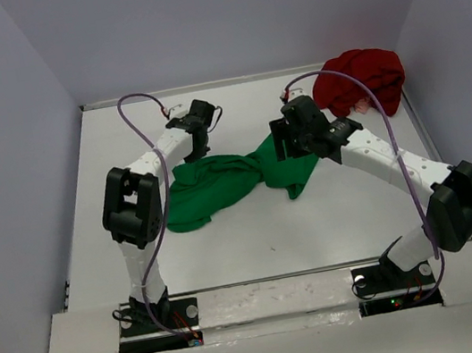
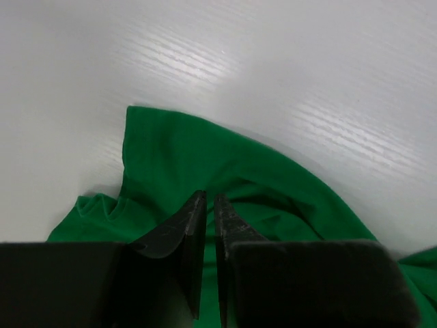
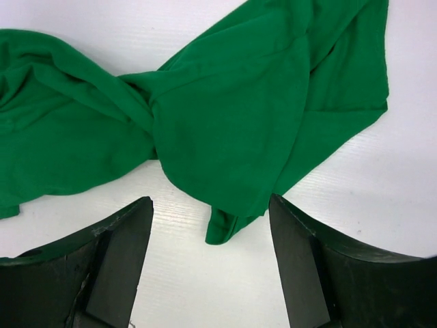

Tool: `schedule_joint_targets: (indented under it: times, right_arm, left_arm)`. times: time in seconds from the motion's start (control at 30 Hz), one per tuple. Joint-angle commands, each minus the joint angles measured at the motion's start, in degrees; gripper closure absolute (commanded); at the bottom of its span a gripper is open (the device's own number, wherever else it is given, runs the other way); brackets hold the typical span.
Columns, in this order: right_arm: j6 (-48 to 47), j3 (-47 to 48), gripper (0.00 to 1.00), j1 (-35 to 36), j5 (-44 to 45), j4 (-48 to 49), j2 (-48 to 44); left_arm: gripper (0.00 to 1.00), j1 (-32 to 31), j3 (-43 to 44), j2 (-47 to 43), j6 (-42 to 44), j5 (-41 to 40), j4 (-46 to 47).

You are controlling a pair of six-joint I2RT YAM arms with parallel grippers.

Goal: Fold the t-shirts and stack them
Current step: Move the tshirt to the center of the board

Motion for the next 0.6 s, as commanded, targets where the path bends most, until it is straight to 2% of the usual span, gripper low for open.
schedule_joint_targets:
  times: [0.0,0.17,0.3,0.57]
  right_arm:
    - [-1.9,2.7,0.26,-0.1,-0.2,-0.2,-3.9]
    - [-2.3,1.4,0.26,-0.7,-0.4,-0.2,-4.2]
    - [-2.8,1.6,0.26,-0.7,-1.1,-0.3,-4.2]
    - [-3.8,2.0,0.26,-1.2,-1.0,0.0,-4.1]
  left_arm:
    - [0.79,3.9,6.6,-0.3,-0.4,-2.6,-3.8]
    - [0.78,8.3,4.8,-1.0,-2.0,-4.8,-4.8]
    - [0.76,11.9,2.3,-0.5,-1.2,-1.3,-3.5]
    - [0.74,12.9,-2.3,-1.0,0.8,7.0,1.3]
